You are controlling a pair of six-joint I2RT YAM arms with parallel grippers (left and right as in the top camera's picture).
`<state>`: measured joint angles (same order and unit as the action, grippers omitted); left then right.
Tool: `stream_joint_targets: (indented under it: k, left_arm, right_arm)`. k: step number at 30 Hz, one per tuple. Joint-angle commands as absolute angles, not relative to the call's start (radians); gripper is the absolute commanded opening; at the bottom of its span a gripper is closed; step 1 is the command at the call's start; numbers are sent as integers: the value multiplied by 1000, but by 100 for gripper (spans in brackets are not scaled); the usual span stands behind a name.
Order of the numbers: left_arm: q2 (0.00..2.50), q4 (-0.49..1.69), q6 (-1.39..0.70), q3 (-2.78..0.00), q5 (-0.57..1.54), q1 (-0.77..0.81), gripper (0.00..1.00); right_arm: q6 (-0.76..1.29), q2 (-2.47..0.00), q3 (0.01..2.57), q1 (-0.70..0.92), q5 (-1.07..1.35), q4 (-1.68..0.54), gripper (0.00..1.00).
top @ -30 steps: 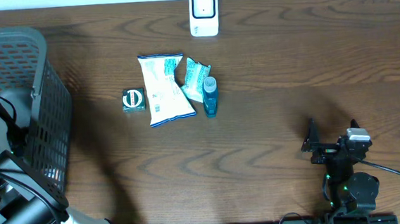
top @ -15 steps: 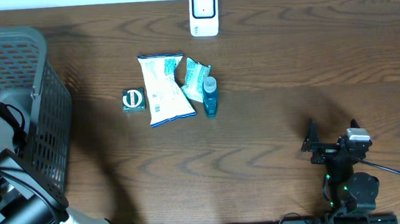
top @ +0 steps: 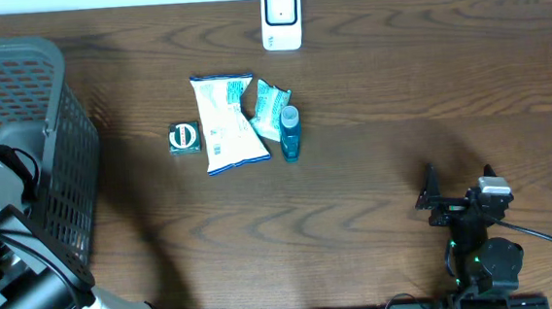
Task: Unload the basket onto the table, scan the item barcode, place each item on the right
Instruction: 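Reach the left gripper into the basket and grasp the orange pack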
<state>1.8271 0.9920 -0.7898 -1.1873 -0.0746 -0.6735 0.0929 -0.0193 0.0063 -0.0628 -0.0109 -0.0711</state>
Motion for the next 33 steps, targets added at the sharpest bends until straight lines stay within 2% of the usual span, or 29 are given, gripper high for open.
stream_joint_targets:
  k: [1,3,4,5,16,33]
  left_arm:
    - [1837,982,-791,-1167,-60,-671,43]
    - [1837,982,-791,-1167,-60,-671,26]
    - [1837,982,-791,-1167,-60,-671,13]
    - [1837,982,-791,-1167,-59,-671,7]
    - [1729,989,-735,-1259,23,-672,7]
    - [1073,764,-735,-1333,-31,-670,8]
  right_arm:
    - [81,-18,6,-58,-4,-77,99]
    - [81,-18,6,-58,-4,-77,99]
    - [81,-18,6,-58,-4,-77,99]
    - [81,-18,6,-58,-5,-77,99]
    - [81,-18,6,-58,-5,-77,99]
    - [81,-18,6,-58,-4,-77,99]
